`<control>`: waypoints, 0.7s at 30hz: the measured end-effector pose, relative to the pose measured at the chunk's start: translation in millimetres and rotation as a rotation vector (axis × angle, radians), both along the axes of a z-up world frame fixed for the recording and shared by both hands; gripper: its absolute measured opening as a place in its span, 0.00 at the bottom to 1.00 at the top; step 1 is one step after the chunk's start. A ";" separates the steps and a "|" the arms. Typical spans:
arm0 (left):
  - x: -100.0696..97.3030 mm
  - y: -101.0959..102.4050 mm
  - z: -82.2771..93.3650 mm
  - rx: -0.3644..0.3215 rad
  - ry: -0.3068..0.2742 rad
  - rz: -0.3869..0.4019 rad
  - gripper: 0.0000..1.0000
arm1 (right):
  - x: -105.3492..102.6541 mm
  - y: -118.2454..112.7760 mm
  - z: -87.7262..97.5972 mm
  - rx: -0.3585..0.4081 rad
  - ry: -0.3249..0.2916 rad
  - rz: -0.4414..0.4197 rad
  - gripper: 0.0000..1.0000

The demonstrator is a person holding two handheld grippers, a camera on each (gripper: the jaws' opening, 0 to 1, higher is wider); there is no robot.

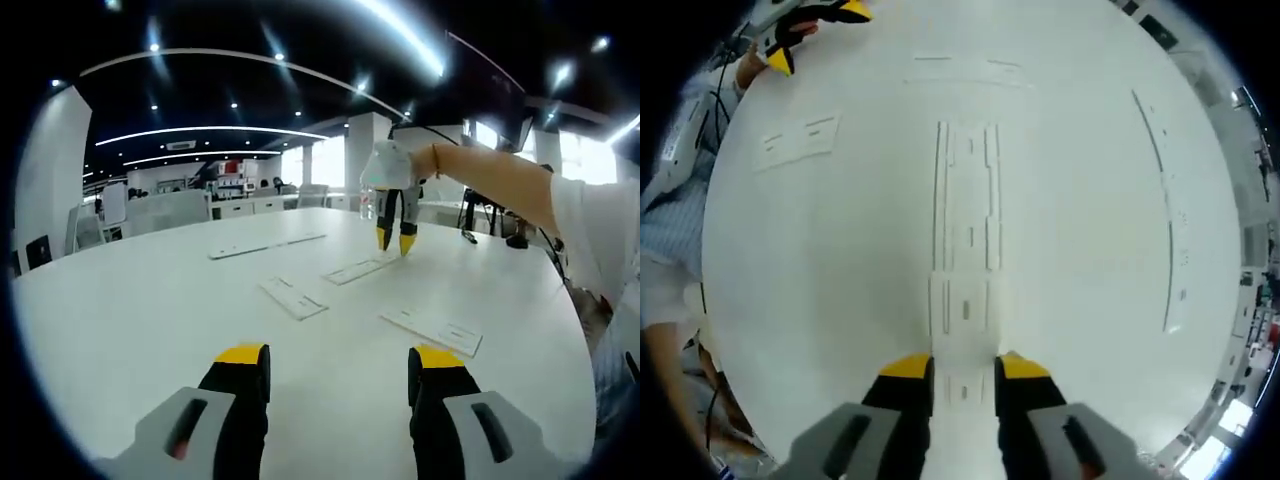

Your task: Locate the socket holder cover, grip the socket holder cover, clip it into the socket holder slot.

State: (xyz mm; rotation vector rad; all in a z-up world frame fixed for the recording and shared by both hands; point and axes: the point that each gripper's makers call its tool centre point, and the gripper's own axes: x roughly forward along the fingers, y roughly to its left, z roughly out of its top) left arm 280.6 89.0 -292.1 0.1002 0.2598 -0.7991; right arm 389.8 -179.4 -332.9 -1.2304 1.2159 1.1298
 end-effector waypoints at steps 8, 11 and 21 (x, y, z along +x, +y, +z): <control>1.3 0.5 -0.7 0.002 0.002 0.002 0.55 | 2.1 -0.8 0.3 -0.010 0.020 -0.019 0.25; 1.3 -0.1 -0.4 0.001 0.002 -0.001 0.55 | 2.2 -0.4 0.9 -0.006 0.022 -0.024 0.25; 1.8 -0.5 -1.4 0.005 0.005 0.000 0.55 | 2.5 2.3 1.0 -0.009 0.027 -0.032 0.25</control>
